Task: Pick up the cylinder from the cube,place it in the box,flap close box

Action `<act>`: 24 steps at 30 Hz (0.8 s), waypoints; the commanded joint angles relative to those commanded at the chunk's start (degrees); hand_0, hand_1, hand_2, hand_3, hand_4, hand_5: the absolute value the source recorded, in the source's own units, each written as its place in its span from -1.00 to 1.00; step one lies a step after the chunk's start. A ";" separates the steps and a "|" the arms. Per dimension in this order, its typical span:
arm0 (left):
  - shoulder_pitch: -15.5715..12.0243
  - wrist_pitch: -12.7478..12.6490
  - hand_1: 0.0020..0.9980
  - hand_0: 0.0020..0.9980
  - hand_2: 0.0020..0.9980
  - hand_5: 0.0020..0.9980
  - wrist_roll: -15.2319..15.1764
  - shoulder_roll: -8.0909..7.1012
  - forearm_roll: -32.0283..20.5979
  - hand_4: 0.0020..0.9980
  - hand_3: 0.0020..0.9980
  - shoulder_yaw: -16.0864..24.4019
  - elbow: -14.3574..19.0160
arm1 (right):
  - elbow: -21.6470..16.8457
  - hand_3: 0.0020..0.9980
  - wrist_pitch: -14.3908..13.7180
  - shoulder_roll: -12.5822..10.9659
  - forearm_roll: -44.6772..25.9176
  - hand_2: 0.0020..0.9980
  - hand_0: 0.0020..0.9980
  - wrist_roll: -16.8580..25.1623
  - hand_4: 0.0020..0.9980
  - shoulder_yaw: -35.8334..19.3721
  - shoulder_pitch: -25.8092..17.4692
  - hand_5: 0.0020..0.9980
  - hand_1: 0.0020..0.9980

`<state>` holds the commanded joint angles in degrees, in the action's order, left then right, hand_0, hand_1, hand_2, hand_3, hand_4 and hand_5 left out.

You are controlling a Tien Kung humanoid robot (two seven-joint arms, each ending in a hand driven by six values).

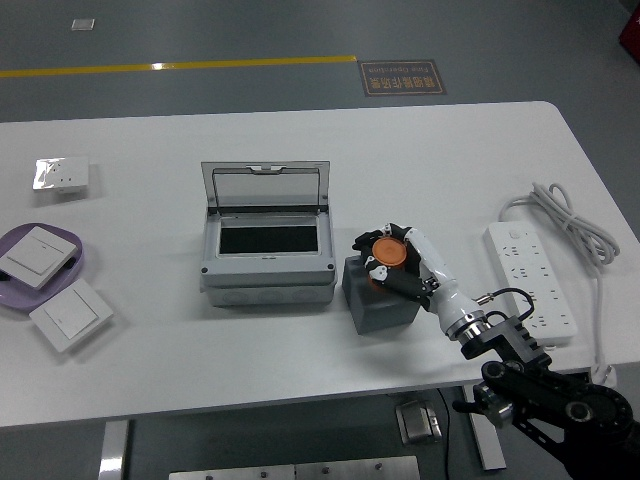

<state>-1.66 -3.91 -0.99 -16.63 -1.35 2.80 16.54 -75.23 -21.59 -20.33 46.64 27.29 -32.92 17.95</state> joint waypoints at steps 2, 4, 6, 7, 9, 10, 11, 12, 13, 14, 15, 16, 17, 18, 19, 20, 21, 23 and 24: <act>-0.01 0.00 0.26 0.24 0.21 -0.51 -0.04 0.00 0.01 0.41 0.26 0.05 0.00 | 0.03 -0.35 -0.14 0.01 -0.12 -0.09 0.00 0.13 -0.77 0.00 0.01 -1.00 0.08; -0.03 0.00 0.26 0.24 0.21 -0.51 -0.13 0.01 -0.01 0.41 0.26 0.11 0.00 | 0.07 -0.35 -0.34 0.04 -0.34 -0.09 0.00 0.32 -0.77 0.02 0.03 -1.00 0.08; -0.04 0.00 0.26 0.24 0.21 -0.51 -0.20 0.02 -0.06 0.41 0.26 0.12 -0.01 | 0.06 -0.44 -0.57 0.06 -0.49 -0.15 -0.11 0.54 -0.86 0.05 0.05 -1.00 0.00; -0.04 -0.01 0.26 0.24 0.21 -0.51 -0.23 0.02 -0.09 0.41 0.26 0.12 -0.01 | 0.02 -0.44 -0.72 0.06 -0.51 -0.15 -0.11 0.66 -0.86 0.04 0.07 -1.00 0.00; 0.00 -0.01 0.26 0.24 0.21 -0.51 -0.30 0.04 -0.13 0.41 0.26 0.14 0.00 | -0.23 -0.44 -1.15 0.04 -0.52 -0.15 -0.11 0.95 -0.86 -0.22 0.08 -1.00 0.00; 0.02 -0.02 0.26 0.24 0.21 -0.51 -0.32 0.05 -0.15 0.41 0.26 0.15 0.00 | -0.41 -0.44 -1.36 0.04 -0.54 -0.15 -0.11 1.02 -0.86 -0.48 0.06 -1.00 0.00; 0.04 -0.02 0.26 0.24 0.21 -0.49 -0.34 0.05 -0.17 0.42 0.26 0.14 0.00 | -0.71 -0.51 -1.61 0.04 -0.57 -0.22 -0.15 1.07 -0.98 -0.83 0.03 -1.00 -0.07; 0.07 -0.02 0.26 0.24 0.21 -0.49 -0.35 0.05 -0.25 0.42 0.26 0.09 0.00 | -1.18 -0.51 -1.87 0.04 -0.67 -0.22 -0.15 1.12 -0.98 -1.29 0.00 -1.00 -0.07; 0.08 -0.02 0.26 0.24 0.21 -0.49 -0.37 0.04 -0.27 0.42 0.26 0.09 0.01 | -1.94 -0.51 -2.16 0.07 -0.84 -0.22 -0.15 1.16 -0.98 -1.88 -0.02 -1.00 -0.07; 0.08 -0.02 0.26 0.24 0.21 -0.49 -0.38 0.02 -0.28 0.42 0.26 0.08 0.01 | -2.58 -0.51 -2.41 0.09 -0.97 -0.22 -0.15 1.17 -0.98 -2.32 -0.02 -1.00 -0.07; 0.06 -0.02 0.26 0.24 0.21 -0.49 -0.38 0.00 -0.36 0.42 0.26 0.01 0.01 | -3.58 -0.51 -2.80 0.11 -1.12 -0.22 -0.15 1.13 -0.98 -2.85 0.04 -1.00 -0.07; 0.05 -0.02 0.26 0.24 0.21 -0.49 -0.39 -0.03 -0.42 0.42 0.26 -0.06 0.01 | -4.47 -0.51 -3.15 0.11 -1.20 -0.22 -0.15 1.07 -0.98 -3.24 0.14 -1.00 -0.07; 0.02 -0.02 0.26 0.23 0.21 -0.47 -0.39 -0.06 -0.49 0.42 0.27 -0.16 0.01 | -5.48 -0.57 -3.53 0.11 -1.27 -0.30 -0.17 0.98 -1.00 -3.59 0.31 -1.00 -0.15; 0.00 -0.02 0.26 0.23 0.21 -0.47 -0.38 -0.11 -0.60 0.42 0.27 -0.31 0.01 | -6.67 -0.57 -3.91 0.11 -1.30 -0.30 -0.17 0.88 -1.00 -3.88 0.57 -1.00 -0.15; -0.04 -0.03 0.26 0.23 0.21 -0.47 -0.39 -0.16 -0.68 0.42 0.27 -0.43 0.00 | -7.89 -0.57 -4.28 0.12 -1.22 -0.30 -0.17 0.77 -1.00 -4.09 0.88 -1.00 -0.15; -0.07 -0.03 0.26 0.23 0.21 -0.47 -0.39 -0.22 -0.73 0.42 0.27 -0.50 -0.01 | -9.09 -0.57 -4.61 0.14 -1.07 -0.30 -0.17 0.63 -1.00 -4.24 1.20 -1.00 -0.15; -0.10 -0.04 0.26 0.23 0.21 -0.47 -0.39 -0.27 -0.75 0.42 0.27 -0.56 -0.01 | -10.16 -0.57 -4.91 0.21 -0.74 -0.30 -0.17 0.39 -1.00 -4.39 1.46 -1.00 -0.15; -0.15 -0.04 0.26 0.23 0.21 -0.46 -0.37 -0.35 -0.65 0.43 0.27 -0.52 0.02 | -12.77 -0.60 -5.50 0.48 1.08 -0.34 -0.22 -0.70 -1.00 -4.84 2.15 -1.00 -0.20; -0.17 -0.04 0.26 0.23 0.21 -0.46 -0.35 -0.39 -0.57 0.43 0.27 -0.49 0.03 | -14.05 -0.60 -5.61 0.67 2.27 -0.34 -0.22 -1.43 -1.00 -5.06 2.64 -1.00 -0.20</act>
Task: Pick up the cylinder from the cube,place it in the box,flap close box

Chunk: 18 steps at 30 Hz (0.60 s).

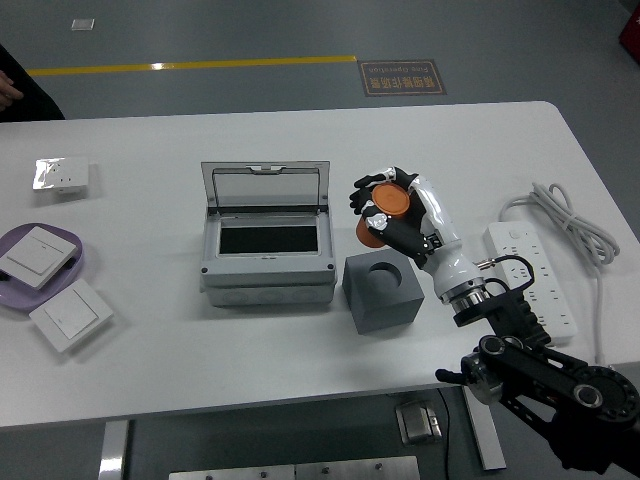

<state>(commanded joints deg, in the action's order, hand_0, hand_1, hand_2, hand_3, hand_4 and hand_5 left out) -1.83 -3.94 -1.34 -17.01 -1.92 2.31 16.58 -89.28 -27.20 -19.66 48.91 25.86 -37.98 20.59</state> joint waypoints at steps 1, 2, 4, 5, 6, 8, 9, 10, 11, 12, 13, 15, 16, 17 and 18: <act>-0.01 0.00 0.26 0.23 0.21 -0.46 0.04 -0.03 0.11 0.43 0.27 0.01 0.01 | -1.13 -0.60 -0.08 0.18 1.09 -0.34 -0.22 -0.73 -1.00 -0.16 0.54 -1.00 -0.20; -0.01 0.01 0.26 0.23 0.21 -0.46 0.10 -0.04 0.23 0.43 0.27 0.00 0.02 | -2.47 -0.60 -0.13 0.39 2.44 -0.34 -0.22 -1.64 -1.00 -0.27 1.34 -1.00 -0.20; -0.01 0.03 0.26 0.23 0.21 -0.46 0.17 -0.06 0.36 0.43 0.27 -0.05 0.05 | -4.86 -0.60 -0.17 0.84 4.97 -0.34 -0.22 -3.08 -1.00 -0.26 2.97 -1.00 -0.20; 0.00 0.03 0.26 0.23 0.21 -0.45 0.20 -0.09 0.38 0.43 0.27 -0.10 0.05 | -6.07 -0.61 -0.17 1.12 6.25 -0.40 -0.68 -3.77 -1.00 -0.16 3.88 -1.00 -0.64; 0.01 0.02 0.26 0.23 0.21 -0.45 0.22 -0.11 0.36 0.43 0.27 -0.17 0.05 | -7.18 -0.61 -0.14 1.45 7.50 -0.40 -0.68 -4.40 -1.00 0.05 4.86 -1.00 -0.64; 0.05 0.01 0.26 0.23 0.21 -0.45 0.26 -0.16 0.31 0.43 0.27 -0.31 0.04 | -8.36 -0.61 -0.10 2.15 9.40 -0.40 -0.68 -5.42 -1.00 0.69 6.70 -1.00 -0.64; 0.08 0.01 0.26 0.23 0.21 -0.45 0.27 -0.19 0.31 0.43 0.27 -0.37 0.05 | -8.61 -0.61 -0.07 2.54 10.07 -0.40 -0.68 -5.99 -1.00 1.09 7.55 -1.00 -0.64; 0.12 -0.01 0.26 0.23 0.21 -0.45 0.29 -0.23 0.27 0.43 0.27 -0.52 0.08 | -8.72 -0.61 0.01 3.04 10.88 -0.40 -0.68 -6.92 -1.00 1.59 8.51 -1.00 -0.64; 0.19 -0.02 0.25 0.23 0.20 -0.42 0.32 -0.26 0.24 0.44 0.26 -0.87 0.12 | -8.66 -0.63 0.30 3.58 11.95 -0.44 -0.82 -8.15 -1.00 2.09 9.43 -1.00 -0.73; 0.26 -0.02 0.25 0.23 0.20 -0.42 0.36 -0.29 0.28 0.44 0.26 -1.24 0.18 | -8.46 -0.63 0.86 4.13 13.11 -0.44 -0.82 -9.46 -1.00 2.59 10.30 -1.00 -0.73; 0.30 -0.03 0.25 0.23 0.20 -0.42 0.38 -0.31 0.22 0.44 0.26 -1.54 0.22 | -8.21 -0.63 1.47 4.62 14.15 -0.44 -0.82 -10.63 -1.00 3.00 10.99 -1.00 -0.73; 0.37 -0.05 0.25 0.23 0.20 -0.42 0.45 -0.35 0.18 0.44 0.26 -1.95 0.27 | -7.30 -0.63 3.52 5.88 16.70 -0.44 -0.82 -13.61 -1.00 3.81 12.51 -1.00 -0.73; 0.40 -0.06 0.25 0.23 0.20 -0.42 0.48 -0.38 0.16 0.44 0.26 -2.08 0.28 | -6.62 -0.63 4.95 6.66 18.33 -0.44 -0.82 -15.40 -1.00 4.22 13.40 -1.00 -0.73; 0.43 -0.06 0.25 0.23 0.20 -0.42 0.50 -0.40 0.16 0.45 0.26 -2.15 0.29 | -6.04 -0.63 6.07 7.26 19.77 -0.43 -0.85 -17.02 -1.00 4.56 14.10 -1.00 -0.73; 0.45 -0.07 0.25 0.23 0.20 -0.42 0.53 -0.43 0.19 0.45 0.26 -2.21 0.29 | -5.29 -0.63 7.47 7.96 21.55 -0.43 -0.85 -19.05 -1.00 4.99 14.92 -1.00 -0.73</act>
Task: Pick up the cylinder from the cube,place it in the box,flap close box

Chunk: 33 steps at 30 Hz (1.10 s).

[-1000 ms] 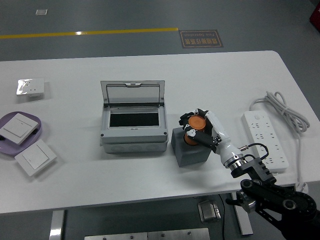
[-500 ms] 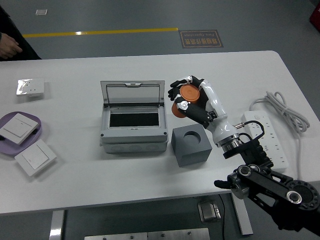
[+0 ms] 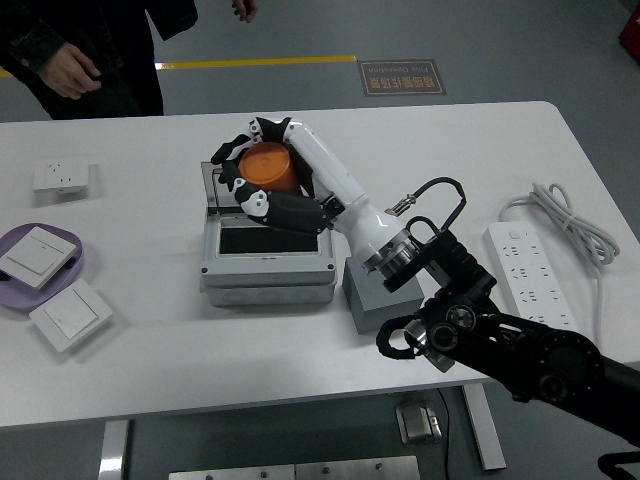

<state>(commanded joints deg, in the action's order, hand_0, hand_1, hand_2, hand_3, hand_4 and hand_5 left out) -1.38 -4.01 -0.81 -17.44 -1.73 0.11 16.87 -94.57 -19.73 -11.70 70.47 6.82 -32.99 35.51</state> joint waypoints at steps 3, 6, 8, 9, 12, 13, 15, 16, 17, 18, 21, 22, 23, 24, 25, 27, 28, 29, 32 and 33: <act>0.04 -0.02 0.25 0.23 0.20 -0.42 0.07 -0.11 0.05 0.45 0.26 -0.07 0.00 | 2.48 -0.63 4.04 1.92 5.46 -0.43 -0.85 -5.65 -1.00 1.50 2.28 -1.00 -0.73; 0.07 -0.05 0.25 0.23 0.20 -0.42 0.31 -0.21 0.48 0.45 0.26 0.31 -0.03 | 5.17 -0.60 8.35 3.86 11.60 -0.38 -0.82 -11.48 -1.00 3.26 4.33 -1.00 -0.74; 0.12 -0.06 0.25 0.23 0.20 -0.42 0.50 -0.26 0.89 0.45 0.26 0.63 -0.05 | 7.13 -0.60 11.24 5.09 16.07 -0.38 -0.82 -15.64 -1.00 4.50 5.34 -1.00 -0.74; 0.17 -0.06 0.25 0.23 0.20 -0.42 0.56 -0.28 1.01 0.45 0.26 0.75 -0.06 | 8.15 -0.60 12.59 5.65 17.97 -0.38 -0.82 -17.38 -1.00 5.00 5.66 -1.00 -0.74; 0.32 -0.07 0.25 0.23 0.20 -0.43 0.67 -0.27 1.27 0.44 0.26 0.95 -0.06 | 11.27 -0.51 15.62 7.02 24.68 -0.33 -0.74 -22.84 -1.00 5.59 5.82 -1.00 -0.67; 0.35 -0.07 0.25 0.23 0.20 -0.43 0.71 -0.24 1.36 0.44 0.26 1.00 -0.06 | 12.23 -0.51 15.71 7.35 26.74 -0.33 -0.74 -24.29 -1.00 5.62 5.77 -1.00 -0.67; 0.41 -0.08 0.25 0.23 0.20 -0.43 0.80 -0.19 1.53 0.44 0.26 1.11 -0.05 | 14.45 -0.51 14.95 7.94 31.03 -0.33 -0.74 -27.22 -1.00 5.53 5.59 -1.00 -0.67; 0.42 -0.08 0.25 0.23 0.20 -0.43 0.80 -0.17 1.54 0.44 0.26 1.11 -0.04 | 15.45 -0.51 14.24 8.13 33.32 -0.33 -0.74 -28.56 -1.00 5.45 5.54 -1.00 -0.67; 0.43 -0.09 0.25 0.23 0.20 -0.43 0.82 -0.16 1.58 0.43 0.25 1.13 -0.04 | 16.17 -0.49 13.68 8.24 35.14 -0.39 -0.67 -29.62 -1.00 5.37 5.52 -1.00 -0.62; 0.44 -0.09 0.25 0.23 0.20 -0.43 0.84 -0.14 1.63 0.43 0.25 1.17 -0.05 | 16.98 -0.49 12.95 8.34 37.10 -0.39 -0.67 -30.68 -1.00 5.23 5.51 -1.00 -0.62; 0.46 -0.11 0.25 0.23 0.20 -0.43 0.84 -0.12 1.65 0.43 0.25 1.18 -0.06 | 18.95 -0.49 10.14 8.51 41.62 -0.39 -0.67 -31.56 -1.00 4.81 5.50 -1.00 -0.62; 0.46 -0.11 0.25 0.23 0.20 -0.43 0.82 -0.12 1.61 0.43 0.25 1.16 -0.06 | 19.48 -0.49 9.29 8.56 42.75 -0.39 -0.67 -31.42 -1.00 4.70 5.48 -1.00 -0.62; 0.46 -0.11 0.25 0.23 0.19 -0.51 0.80 -0.11 1.57 0.39 0.24 1.13 -0.07 | 20.04 -0.36 8.51 8.62 43.87 -0.32 -0.57 -31.21 -1.00 4.60 5.44 -1.00 -0.53; 0.47 -0.11 0.25 0.23 0.19 -0.51 0.79 -0.11 1.53 0.39 0.24 1.10 -0.08 | 20.54 -0.36 8.02 8.68 44.58 -0.32 -0.57 -31.05 -1.00 4.50 5.38 -1.00 -0.53; 0.49 -0.10 0.25 0.23 0.19 -0.51 0.75 -0.12 1.40 0.39 0.24 1.07 -0.08 | 20.96 -0.36 7.81 8.73 44.87 -0.32 -0.57 -30.93 -1.00 4.37 5.28 -1.00 -0.53; 0.57 -0.06 0.25 0.23 0.19 -0.51 0.63 -0.12 1.04 0.39 0.24 0.91 -0.06 | 21.50 -0.36 7.53 8.71 44.88 -0.32 -0.57 -30.61 -1.00 4.13 5.03 -1.00 -0.53; 0.60 -0.04 0.25 0.23 0.19 -0.51 0.56 -0.11 0.89 0.39 0.24 0.79 -0.04 | 21.64 -0.36 7.29 8.66 44.68 -0.32 -0.57 -30.32 -1.00 4.14 4.96 -1.00 -0.53; 0.63 -0.02 0.25 0.23 0.19 -0.51 0.51 -0.10 0.78 0.39 0.24 0.70 -0.03 | 21.72 0.19 7.07 8.63 44.51 0.11 0.16 -30.09 0.09 4.19 4.91 -1.00 0.04; 0.70 0.00 0.25 0.23 0.19 -0.51 0.46 -0.07 0.67 0.39 0.24 0.61 -0.02 | 21.81 0.19 6.29 8.68 44.13 0.11 0.16 -29.41 0.09 4.59 4.88 -1.00 0.04; 0.71 0.00 0.25 0.23 0.19 -0.51 0.48 -0.06 0.73 0.39 0.24 0.64 -0.02 | 21.82 0.19 6.08 8.72 44.07 0.11 0.16 -29.25 0.09 4.73 4.88 -1.00 0.04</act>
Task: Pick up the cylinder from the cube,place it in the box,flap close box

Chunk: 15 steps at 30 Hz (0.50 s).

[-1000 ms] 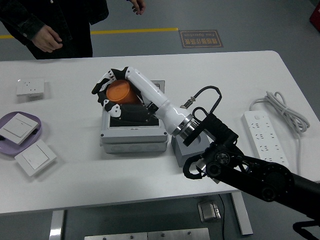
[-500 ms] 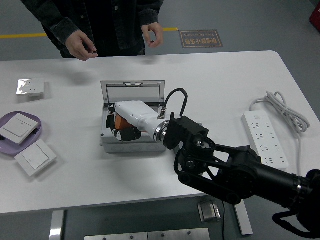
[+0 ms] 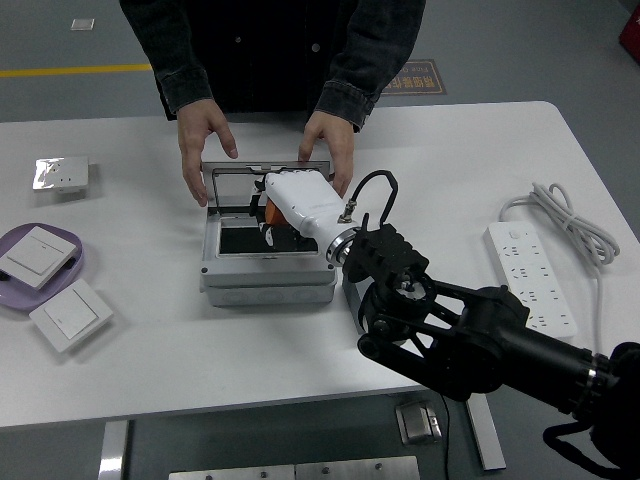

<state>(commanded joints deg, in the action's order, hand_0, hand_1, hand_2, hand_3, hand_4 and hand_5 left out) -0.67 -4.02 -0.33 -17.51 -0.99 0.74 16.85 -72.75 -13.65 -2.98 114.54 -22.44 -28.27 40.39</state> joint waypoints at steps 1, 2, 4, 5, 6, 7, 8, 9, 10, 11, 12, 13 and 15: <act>0.01 0.00 0.25 0.23 0.19 -0.51 0.01 0.00 0.04 0.39 0.24 0.00 0.00 | 0.03 0.19 -0.22 0.05 -0.08 0.11 0.16 0.18 0.09 0.14 0.00 -1.00 0.04; 0.02 -0.01 0.25 0.23 0.19 -0.51 0.01 0.00 0.06 0.39 0.24 0.01 0.00 | 0.05 0.30 -0.39 0.09 -0.14 0.24 0.38 0.33 0.05 0.25 0.00 -0.37 0.25; 0.04 -0.02 0.25 0.23 0.19 -0.51 0.01 -0.02 0.12 0.39 0.24 0.01 0.00 | 0.12 0.30 -0.80 0.12 -0.20 0.24 0.38 0.67 0.05 0.46 0.03 -0.37 0.25; 0.05 -0.03 0.25 0.23 0.19 -0.51 0.03 -0.03 0.17 0.39 0.24 0.04 -0.01 | 0.16 0.30 -1.02 0.11 -0.21 0.24 0.38 0.83 0.05 0.53 0.05 -0.37 0.25; 0.05 -0.05 0.25 0.23 0.19 -0.51 0.04 -0.05 0.20 0.39 0.24 0.06 -0.01 | 0.23 0.30 -1.23 0.11 -0.20 0.24 0.38 0.99 0.05 0.58 0.09 -0.37 0.25; 0.05 -0.05 0.25 0.23 0.19 -0.51 0.05 -0.06 0.25 0.39 0.24 0.09 -0.02 | 0.35 0.30 -1.39 0.11 -0.24 0.24 0.38 1.14 0.05 0.62 0.13 -0.37 0.25; 0.04 -0.05 0.25 0.23 0.19 -0.52 0.07 -0.07 0.30 0.39 0.24 0.12 -0.02 | 0.49 0.31 -1.44 0.11 -0.29 0.29 0.52 1.24 0.29 0.65 0.16 -0.25 0.31; 0.05 -0.06 0.25 0.23 0.19 -0.52 0.09 -0.07 0.33 0.39 0.24 0.14 -0.03 | 0.72 0.31 -1.38 0.11 -0.39 0.29 0.52 1.32 0.29 0.67 0.20 -0.25 0.31; 0.07 -0.05 0.25 0.23 0.19 -0.52 0.09 -0.07 0.36 0.39 0.24 0.14 -0.03 | 0.99 0.31 -1.27 0.12 -0.51 0.29 0.52 1.41 0.29 0.71 0.22 -0.25 0.31; 0.09 -0.05 0.25 0.23 0.19 -0.52 0.09 -0.07 0.38 0.39 0.24 0.14 -0.02 | 1.22 0.31 -1.18 0.12 -0.59 0.29 0.52 1.47 0.29 0.75 0.23 -0.25 0.31; 0.11 -0.04 0.25 0.23 0.19 -0.52 0.08 -0.06 0.39 0.39 0.24 0.13 -0.02 | 1.45 0.31 -1.11 0.12 -0.67 0.29 0.52 1.54 0.29 0.81 0.22 -0.25 0.31; 0.13 -0.04 0.25 0.23 0.19 -0.52 0.06 -0.05 0.37 0.39 0.24 0.09 -0.01 | 1.72 0.31 -1.06 0.11 -0.81 0.29 0.52 1.65 0.29 0.89 0.19 -0.25 0.31; 0.14 -0.03 0.25 0.23 0.19 -0.52 0.06 -0.02 0.39 0.38 0.24 0.07 -0.01 | 2.04 0.34 -1.08 0.06 -1.05 0.32 0.57 1.87 0.47 1.04 0.13 -0.20 0.35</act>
<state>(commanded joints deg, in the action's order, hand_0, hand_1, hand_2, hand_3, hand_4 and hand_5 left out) -0.52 -4.05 -0.28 -17.53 -0.61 0.82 16.84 -70.71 -14.73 -2.92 113.49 -20.56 -27.23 40.52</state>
